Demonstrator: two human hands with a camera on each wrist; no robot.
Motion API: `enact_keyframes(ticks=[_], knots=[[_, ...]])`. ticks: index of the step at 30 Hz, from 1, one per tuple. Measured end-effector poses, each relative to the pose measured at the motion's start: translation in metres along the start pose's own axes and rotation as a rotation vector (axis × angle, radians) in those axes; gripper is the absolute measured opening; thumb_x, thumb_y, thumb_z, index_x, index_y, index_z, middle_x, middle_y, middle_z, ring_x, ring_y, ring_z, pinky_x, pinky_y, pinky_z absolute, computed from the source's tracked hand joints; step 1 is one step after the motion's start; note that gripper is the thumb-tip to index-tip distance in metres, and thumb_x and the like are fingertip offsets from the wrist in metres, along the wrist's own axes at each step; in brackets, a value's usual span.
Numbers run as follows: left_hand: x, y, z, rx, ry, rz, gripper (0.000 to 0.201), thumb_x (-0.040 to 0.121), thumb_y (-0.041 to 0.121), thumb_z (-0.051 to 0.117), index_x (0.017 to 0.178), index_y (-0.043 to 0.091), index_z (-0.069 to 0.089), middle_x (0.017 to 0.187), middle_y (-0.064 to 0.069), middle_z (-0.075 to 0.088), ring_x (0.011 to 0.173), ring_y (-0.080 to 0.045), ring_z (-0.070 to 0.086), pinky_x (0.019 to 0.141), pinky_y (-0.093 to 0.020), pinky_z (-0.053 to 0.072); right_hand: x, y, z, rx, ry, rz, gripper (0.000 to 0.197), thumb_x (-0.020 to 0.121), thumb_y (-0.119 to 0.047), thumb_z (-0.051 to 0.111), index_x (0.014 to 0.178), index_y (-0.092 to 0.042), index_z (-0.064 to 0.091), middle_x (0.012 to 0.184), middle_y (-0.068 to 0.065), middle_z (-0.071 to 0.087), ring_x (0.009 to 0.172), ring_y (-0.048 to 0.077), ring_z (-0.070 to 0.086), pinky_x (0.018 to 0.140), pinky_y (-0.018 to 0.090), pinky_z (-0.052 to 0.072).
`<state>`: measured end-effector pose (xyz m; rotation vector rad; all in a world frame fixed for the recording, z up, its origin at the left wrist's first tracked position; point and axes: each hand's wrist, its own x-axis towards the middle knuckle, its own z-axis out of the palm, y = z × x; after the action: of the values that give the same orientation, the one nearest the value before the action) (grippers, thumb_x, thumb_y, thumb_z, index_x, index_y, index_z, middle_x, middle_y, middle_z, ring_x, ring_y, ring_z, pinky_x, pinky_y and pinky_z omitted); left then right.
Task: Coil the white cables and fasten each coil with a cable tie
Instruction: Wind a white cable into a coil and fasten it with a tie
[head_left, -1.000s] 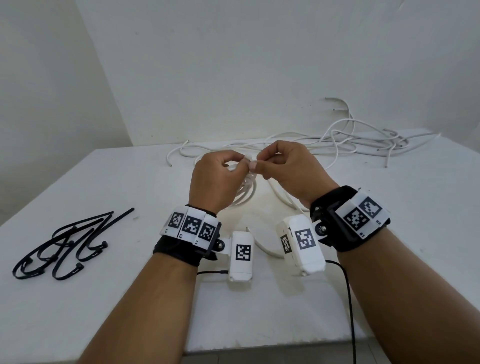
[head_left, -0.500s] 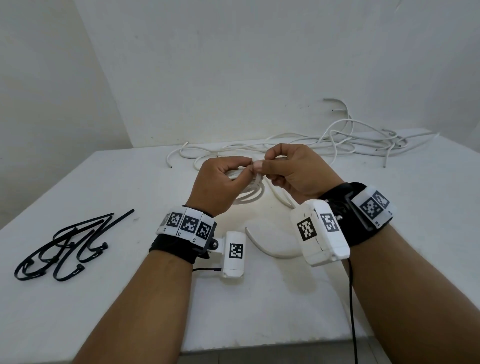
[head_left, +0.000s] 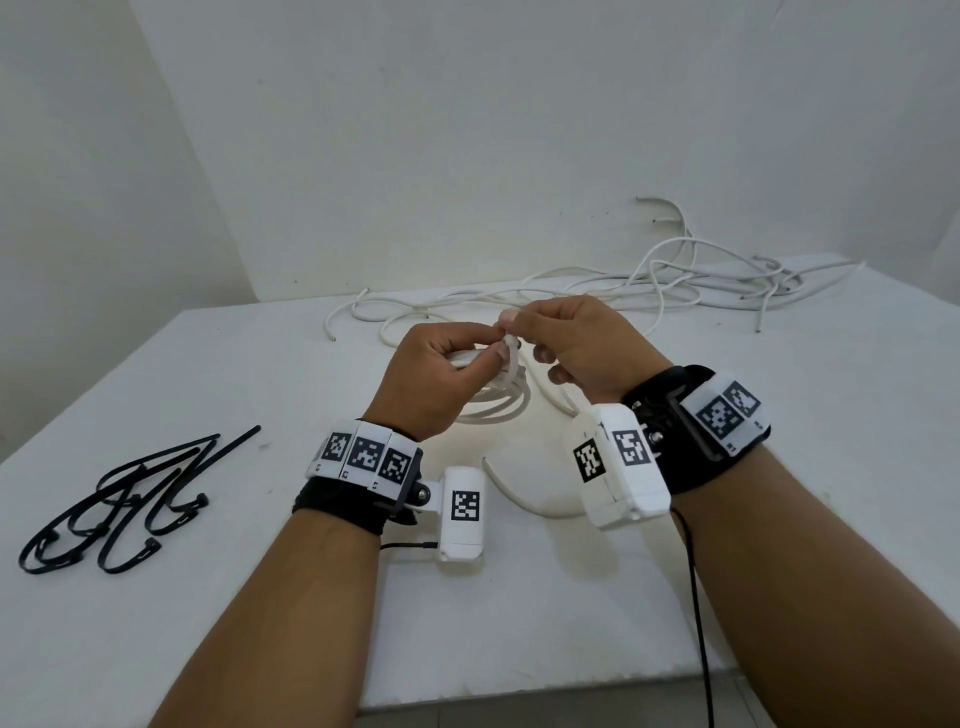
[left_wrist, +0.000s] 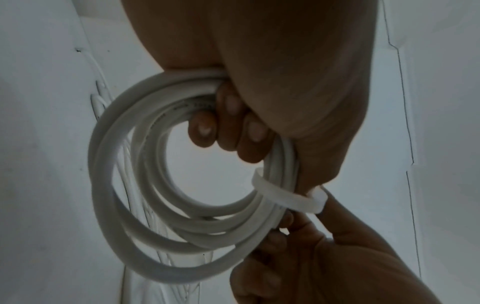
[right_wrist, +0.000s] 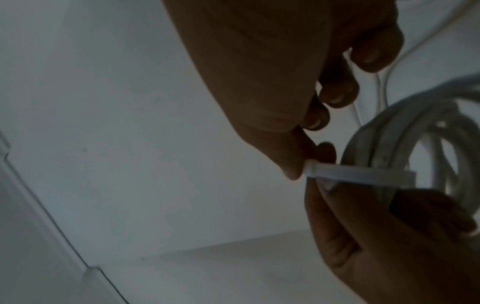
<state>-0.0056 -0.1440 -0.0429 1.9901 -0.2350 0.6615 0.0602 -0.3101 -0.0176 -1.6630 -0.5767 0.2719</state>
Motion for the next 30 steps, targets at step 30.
enact_keyframes(ticks=[30], knots=[[-0.003, 0.004, 0.019, -0.520, -0.186, -0.298, 0.015, 0.074, 0.027, 0.075, 0.071, 0.023, 0.061, 0.046, 0.007, 0.040, 0.037, -0.010, 0.030, 0.041, -0.021, 0.033, 0.003, 0.004, 0.007, 0.072, 0.249, -0.035, 0.027, 0.096, -0.027, 0.062, 0.077, -0.008, 0.068, 0.072, 0.011, 0.059, 0.054, 0.009, 0.059, 0.050, 0.022, 0.036]])
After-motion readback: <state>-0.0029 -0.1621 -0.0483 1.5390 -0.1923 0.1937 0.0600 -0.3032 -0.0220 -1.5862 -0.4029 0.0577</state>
